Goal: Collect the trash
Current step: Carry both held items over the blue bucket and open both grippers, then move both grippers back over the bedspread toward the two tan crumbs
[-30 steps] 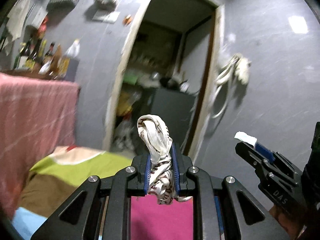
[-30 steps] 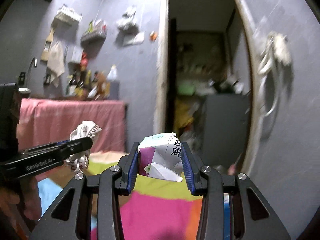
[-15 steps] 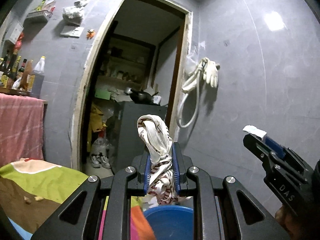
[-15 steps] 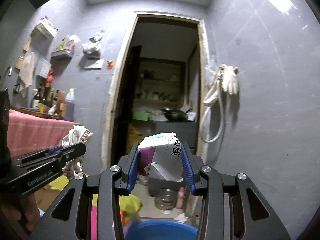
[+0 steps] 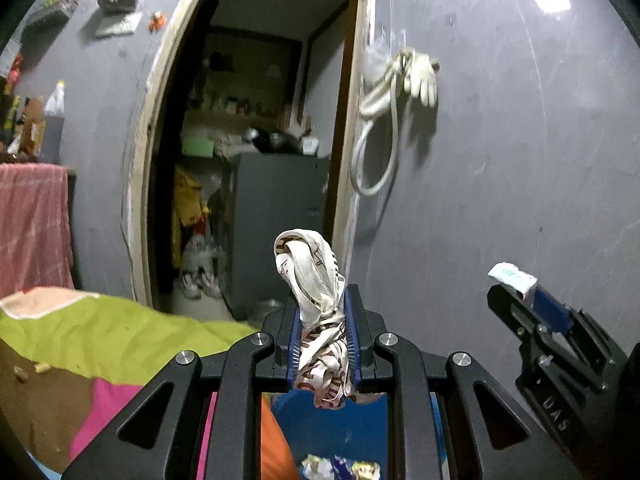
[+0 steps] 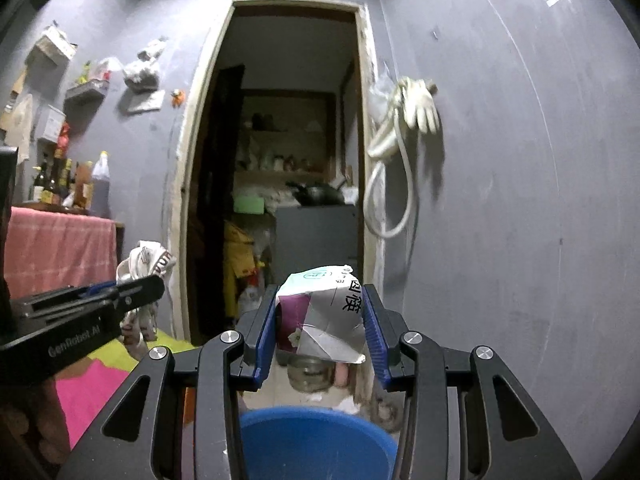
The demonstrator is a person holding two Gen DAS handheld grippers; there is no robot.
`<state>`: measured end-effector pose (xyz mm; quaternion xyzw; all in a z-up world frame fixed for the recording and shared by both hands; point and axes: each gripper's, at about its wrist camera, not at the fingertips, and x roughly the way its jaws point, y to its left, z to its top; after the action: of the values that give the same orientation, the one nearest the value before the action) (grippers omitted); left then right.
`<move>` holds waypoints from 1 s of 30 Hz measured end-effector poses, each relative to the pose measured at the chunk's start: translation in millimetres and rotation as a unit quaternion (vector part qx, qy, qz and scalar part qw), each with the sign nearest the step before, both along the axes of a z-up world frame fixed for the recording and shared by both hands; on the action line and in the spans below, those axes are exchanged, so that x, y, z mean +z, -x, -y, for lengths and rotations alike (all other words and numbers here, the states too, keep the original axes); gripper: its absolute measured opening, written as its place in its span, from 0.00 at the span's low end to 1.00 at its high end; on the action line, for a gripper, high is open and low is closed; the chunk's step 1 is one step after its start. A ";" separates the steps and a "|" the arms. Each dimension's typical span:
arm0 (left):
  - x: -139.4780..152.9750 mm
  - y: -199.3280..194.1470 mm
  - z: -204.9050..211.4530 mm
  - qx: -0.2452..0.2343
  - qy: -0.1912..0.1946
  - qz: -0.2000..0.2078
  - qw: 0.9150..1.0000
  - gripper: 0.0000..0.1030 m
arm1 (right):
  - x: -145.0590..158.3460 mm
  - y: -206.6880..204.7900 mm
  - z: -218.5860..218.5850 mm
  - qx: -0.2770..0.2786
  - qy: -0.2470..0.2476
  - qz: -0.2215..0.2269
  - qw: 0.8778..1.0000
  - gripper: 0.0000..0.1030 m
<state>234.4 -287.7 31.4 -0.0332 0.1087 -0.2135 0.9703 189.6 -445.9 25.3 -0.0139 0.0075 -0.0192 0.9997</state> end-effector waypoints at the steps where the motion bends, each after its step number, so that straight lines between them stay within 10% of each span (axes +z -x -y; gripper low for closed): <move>1: -4.0 -4.2 2.2 -0.003 -0.003 -0.011 1.000 0.16 | -4.9 -2.4 2.2 -0.001 -0.004 -0.008 1.000 0.36; 21: -91.6 -84.1 31.1 -0.049 -0.033 -0.254 0.965 0.19 | -73.1 -46.0 32.2 0.014 -0.079 -0.175 0.981 0.37; 30: -83.8 -86.3 23.2 -0.057 -0.031 -0.266 0.962 0.27 | -71.9 -46.5 37.7 0.015 -0.096 -0.181 0.979 0.44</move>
<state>320.7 -310.9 -52.4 -0.0527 0.3707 -0.2481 0.8935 236.1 -483.7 -46.6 0.0784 0.1896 -0.0007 0.9787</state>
